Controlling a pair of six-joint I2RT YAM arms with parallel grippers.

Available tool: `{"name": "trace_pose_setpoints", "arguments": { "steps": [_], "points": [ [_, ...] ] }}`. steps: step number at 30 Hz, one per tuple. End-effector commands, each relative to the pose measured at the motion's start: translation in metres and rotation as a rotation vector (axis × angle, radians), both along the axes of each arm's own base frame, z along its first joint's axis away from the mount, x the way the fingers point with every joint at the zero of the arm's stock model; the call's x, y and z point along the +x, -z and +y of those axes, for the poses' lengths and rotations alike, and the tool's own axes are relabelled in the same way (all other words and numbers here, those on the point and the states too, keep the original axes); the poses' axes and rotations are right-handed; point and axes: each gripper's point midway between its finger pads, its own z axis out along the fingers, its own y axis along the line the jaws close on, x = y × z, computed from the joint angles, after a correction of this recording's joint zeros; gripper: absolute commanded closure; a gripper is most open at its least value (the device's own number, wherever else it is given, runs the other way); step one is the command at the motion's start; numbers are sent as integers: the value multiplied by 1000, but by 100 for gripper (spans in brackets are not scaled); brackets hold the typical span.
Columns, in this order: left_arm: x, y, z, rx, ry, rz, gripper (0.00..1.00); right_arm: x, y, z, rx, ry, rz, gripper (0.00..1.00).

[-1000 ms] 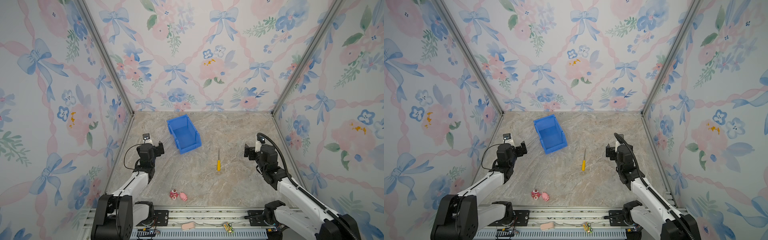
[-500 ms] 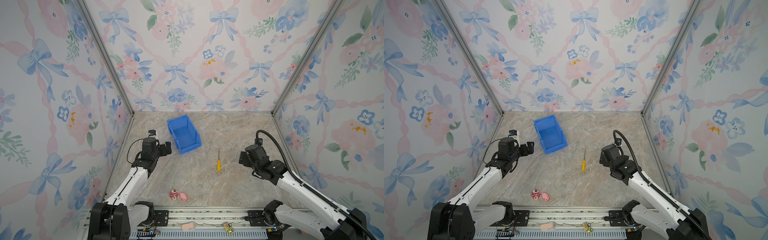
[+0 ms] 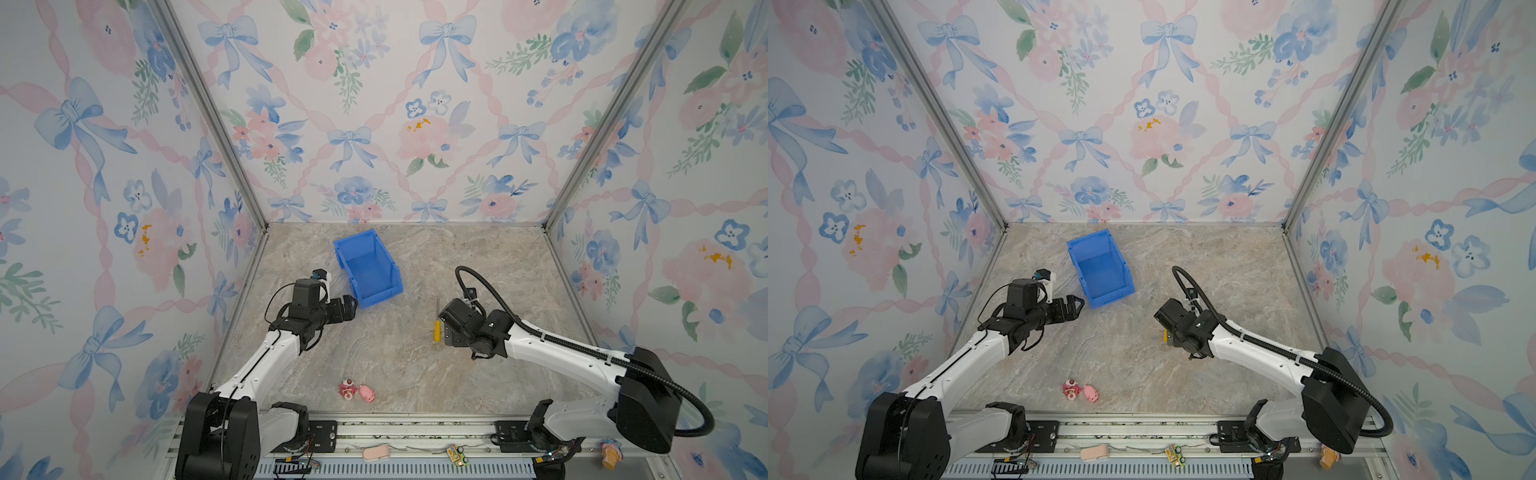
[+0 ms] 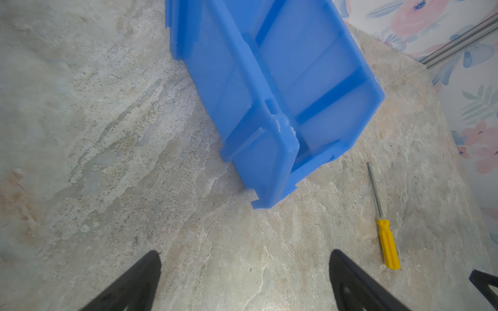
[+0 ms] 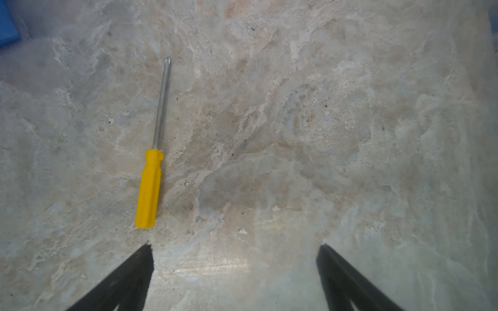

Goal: Put the screwdriver in the bin
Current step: Pick up the screwdriver from the center of the table.

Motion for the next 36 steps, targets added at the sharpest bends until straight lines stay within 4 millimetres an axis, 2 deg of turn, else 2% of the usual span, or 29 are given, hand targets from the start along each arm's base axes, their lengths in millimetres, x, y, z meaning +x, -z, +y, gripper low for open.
{"name": "trace_pose_setpoints", "arguments": {
  "steps": [1,13,17,22,29,36],
  "points": [
    [-11,5,-10,-24,53,31,2,2,4,23,63,-27,16,3],
    [-9,4,-2,31,34,7,2,19,37,71,119,-151,96,3],
    [-10,3,-1,40,35,-5,2,31,44,76,142,-148,114,2],
    [-8,-1,3,57,23,-24,2,42,57,72,152,-111,150,0],
    [-5,-8,17,106,-48,-56,2,42,72,73,108,-128,224,9],
    [-4,-9,16,103,-42,-58,2,36,75,69,104,-129,248,26]
  ]
}}
